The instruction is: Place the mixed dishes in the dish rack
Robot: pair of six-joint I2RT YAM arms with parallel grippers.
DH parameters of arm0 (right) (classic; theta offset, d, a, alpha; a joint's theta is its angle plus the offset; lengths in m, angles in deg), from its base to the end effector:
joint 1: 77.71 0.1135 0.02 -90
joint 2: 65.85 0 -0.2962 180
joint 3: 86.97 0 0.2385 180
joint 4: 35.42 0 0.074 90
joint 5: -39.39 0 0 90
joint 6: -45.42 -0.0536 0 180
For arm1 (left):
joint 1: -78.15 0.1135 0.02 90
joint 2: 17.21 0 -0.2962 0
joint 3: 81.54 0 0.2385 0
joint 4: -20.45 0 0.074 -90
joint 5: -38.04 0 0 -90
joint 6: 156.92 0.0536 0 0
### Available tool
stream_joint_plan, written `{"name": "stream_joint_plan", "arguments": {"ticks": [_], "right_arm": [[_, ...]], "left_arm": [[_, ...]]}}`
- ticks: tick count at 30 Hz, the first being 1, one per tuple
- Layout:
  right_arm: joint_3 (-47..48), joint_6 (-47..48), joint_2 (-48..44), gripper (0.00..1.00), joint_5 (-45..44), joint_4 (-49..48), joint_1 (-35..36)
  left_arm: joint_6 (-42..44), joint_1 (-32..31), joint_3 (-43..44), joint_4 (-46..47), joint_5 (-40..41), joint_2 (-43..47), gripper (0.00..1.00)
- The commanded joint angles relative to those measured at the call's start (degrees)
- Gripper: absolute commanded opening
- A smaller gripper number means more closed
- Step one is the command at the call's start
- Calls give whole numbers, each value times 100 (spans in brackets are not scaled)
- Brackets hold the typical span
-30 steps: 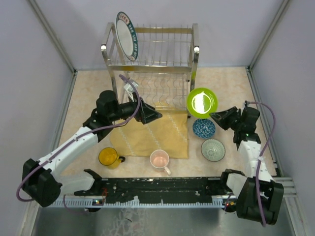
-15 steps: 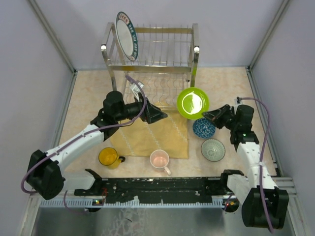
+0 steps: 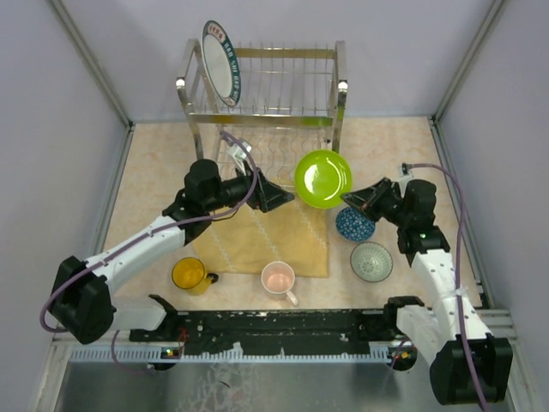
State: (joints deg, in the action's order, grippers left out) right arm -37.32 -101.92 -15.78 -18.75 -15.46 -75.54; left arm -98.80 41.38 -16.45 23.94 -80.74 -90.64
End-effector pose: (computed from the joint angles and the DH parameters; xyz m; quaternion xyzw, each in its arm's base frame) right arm 0.1792 0.0351 0.2973 0.2267 0.7723 0.4681 0.3647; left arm 0.2185 -0.1955 0.3526 0.1984 0.7055 -0.5207 0.4380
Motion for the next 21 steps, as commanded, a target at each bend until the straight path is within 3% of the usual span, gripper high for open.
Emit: {"name": "stream_joint_plan", "arguments": {"ticks": [1, 14, 21], "right_arm": [[410, -178, -146, 0, 209, -336, 221], [496, -291, 21, 0, 359, -576, 503], [561, -312, 167, 0, 390, -716, 590]], "left_arm": [[-190, -49, 110, 396, 114, -136, 85], [-325, -176, 407, 758, 141, -463, 77], [-397, -227, 482, 954, 234, -577, 67]]}}
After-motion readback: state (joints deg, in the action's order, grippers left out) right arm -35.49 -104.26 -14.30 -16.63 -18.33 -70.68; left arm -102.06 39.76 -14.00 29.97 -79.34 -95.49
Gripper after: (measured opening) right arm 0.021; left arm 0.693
